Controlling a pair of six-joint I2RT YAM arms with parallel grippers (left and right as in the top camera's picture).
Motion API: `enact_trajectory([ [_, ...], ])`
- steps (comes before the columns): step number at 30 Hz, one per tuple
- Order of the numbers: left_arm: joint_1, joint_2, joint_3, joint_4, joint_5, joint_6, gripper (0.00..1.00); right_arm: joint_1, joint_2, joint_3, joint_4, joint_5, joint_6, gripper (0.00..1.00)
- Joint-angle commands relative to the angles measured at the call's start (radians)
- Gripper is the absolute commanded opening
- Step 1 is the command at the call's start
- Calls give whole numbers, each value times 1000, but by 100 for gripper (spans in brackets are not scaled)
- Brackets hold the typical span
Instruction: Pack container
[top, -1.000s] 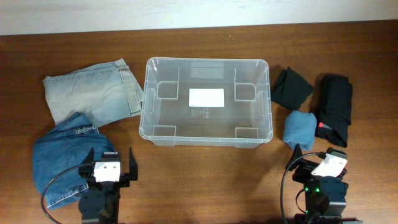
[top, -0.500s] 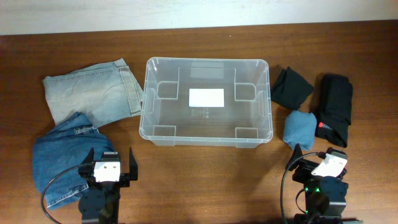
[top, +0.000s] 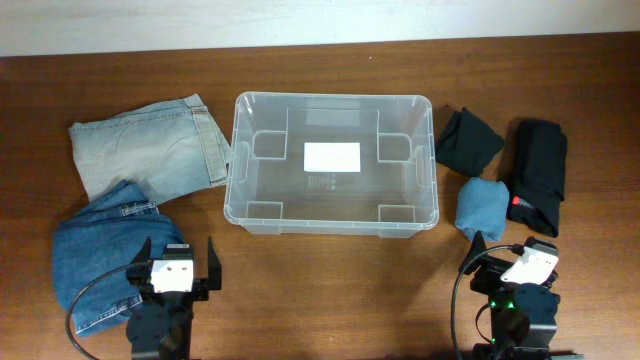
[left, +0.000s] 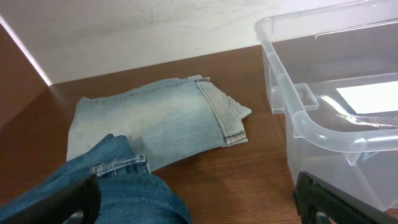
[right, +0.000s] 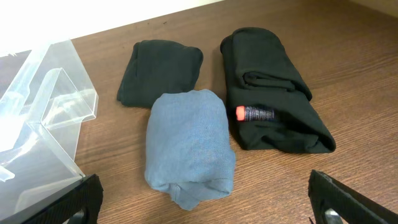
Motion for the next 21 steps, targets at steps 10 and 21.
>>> enact_trajectory([
  [10, -3, -7, -6, 4, 11, 10, 100, 3, -2, -7, -1, 2, 8, 98],
  [21, -3, -8, -6, 23, 30, 9, 99, 3, -2, -7, -1, 2, 8, 98],
])
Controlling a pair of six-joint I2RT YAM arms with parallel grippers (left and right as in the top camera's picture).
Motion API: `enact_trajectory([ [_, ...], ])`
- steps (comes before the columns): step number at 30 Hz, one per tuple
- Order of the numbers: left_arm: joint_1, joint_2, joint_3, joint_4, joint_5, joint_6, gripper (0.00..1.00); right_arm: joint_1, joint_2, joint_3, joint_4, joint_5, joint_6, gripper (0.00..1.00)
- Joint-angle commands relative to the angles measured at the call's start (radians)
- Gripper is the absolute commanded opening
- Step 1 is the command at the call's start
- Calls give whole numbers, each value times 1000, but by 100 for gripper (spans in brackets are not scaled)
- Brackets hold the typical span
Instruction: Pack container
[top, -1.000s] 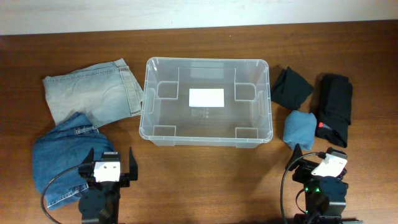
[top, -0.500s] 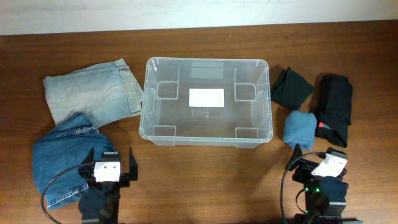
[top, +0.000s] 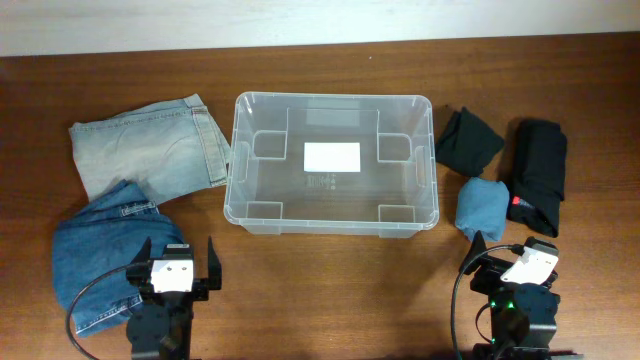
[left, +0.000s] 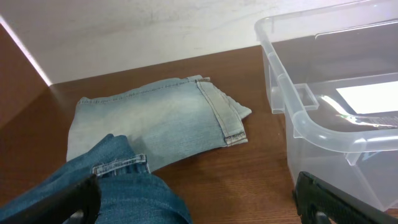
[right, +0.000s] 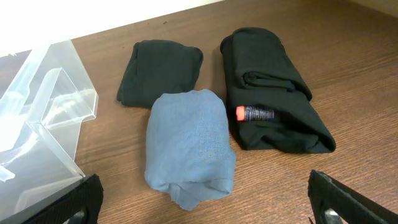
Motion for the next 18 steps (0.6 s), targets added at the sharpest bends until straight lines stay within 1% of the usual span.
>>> enact_trajectory([
  [1, -3, -8, -6, 30, 47, 9, 99, 3, -2, -7, -1, 2, 8, 98],
  [2, -3, -8, -6, 37, 64, 9, 99, 3, -2, -7, -1, 2, 8, 98],
  [5, -3, -8, -6, 33, 176, 10, 99, 3, -2, -7, -1, 2, 8, 98],
  [8, -3, -8, -6, 84, 196, 8, 100, 3, -2, -7, -1, 2, 8, 98],
  [10, -3, -8, -2, 109, 193, -39, 99, 3, -2, -7, -1, 2, 8, 99],
  [11, -2, -7, 13, 109, 160, -87, 99, 3, -2, -7, -1, 2, 8, 98],
  [13, -2, 7, 70, 83, 48, -190, 99, 3, -2, -7, -1, 2, 8, 98],
  [14, 5, 40, 140, 39, -42, -258, 99, 3, -2, -7, -1, 2, 8, 99],
  [18, 42, 234, 384, -90, -156, -269, 99, 3, -2, -7, -1, 2, 8, 98],
])
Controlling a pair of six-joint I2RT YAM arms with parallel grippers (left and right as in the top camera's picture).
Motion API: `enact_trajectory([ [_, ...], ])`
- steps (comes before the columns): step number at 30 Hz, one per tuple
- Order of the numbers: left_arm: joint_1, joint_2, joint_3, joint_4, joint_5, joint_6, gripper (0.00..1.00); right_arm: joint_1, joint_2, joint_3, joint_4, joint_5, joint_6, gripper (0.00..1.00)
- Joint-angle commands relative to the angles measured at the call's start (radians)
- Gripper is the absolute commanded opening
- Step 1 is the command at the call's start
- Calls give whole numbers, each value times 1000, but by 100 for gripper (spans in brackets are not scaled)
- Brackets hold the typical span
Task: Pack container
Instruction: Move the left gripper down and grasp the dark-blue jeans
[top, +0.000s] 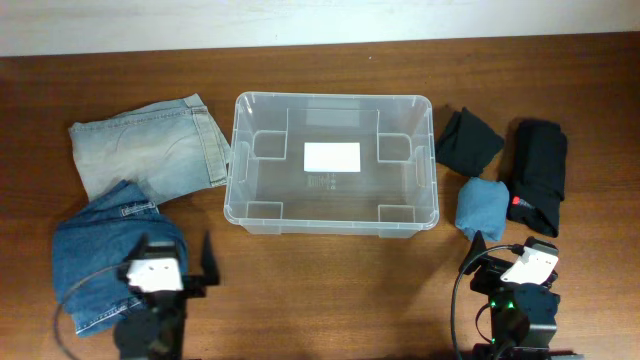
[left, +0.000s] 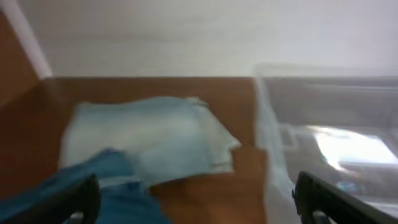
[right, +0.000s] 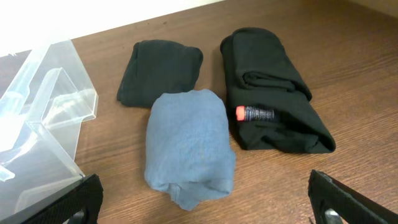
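A clear plastic container (top: 425, 160) stands empty mid-table. Left of it lie pale folded jeans (top: 150, 150) and darker blue jeans (top: 90, 250). My left gripper (top: 172, 262) is open at the front left, by the darker jeans, holding nothing; its wrist view is blurred. To the right lie a blue folded cloth (right: 188, 146), a small black cloth (right: 158, 71) and a black roll with a red label (right: 273, 115). My right gripper (top: 502, 250) is open just in front of the blue cloth.
The table's front edge runs close behind both arm bases. A white wall (top: 300, 20) borders the far side. A white label (top: 331, 156) lies on the container's floor.
My left arm has shifted left and a little forward at the front of the table, and its wrist view is now blurred by motion. The right arm and all clothes are unchanged.
At both earlier moments both grippers stood open at the front of the table and nothing lay in the container. Only now has the left arm shifted, over the darker jeans.
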Motion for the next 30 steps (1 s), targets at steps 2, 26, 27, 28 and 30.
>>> enact_trajectory([
  [2, 58, 269, 336, -88, -160, -87, 99, 3, -2, -7, -1, 2, 8, 98],
  [26, 737, 918, 789, -576, 92, -304, 99, 3, -2, -7, 0, 2, 8, 98],
  [27, 793, 953, 789, -568, 106, -304, 99, 3, -2, -7, 0, 2, 8, 98],
  [28, 828, 975, 789, -563, 106, -304, 99, 3, -2, -7, 0, 2, 8, 98],
  [30, 893, 1023, 789, -556, 105, -304, 99, 3, -2, -7, 0, 2, 8, 99],
])
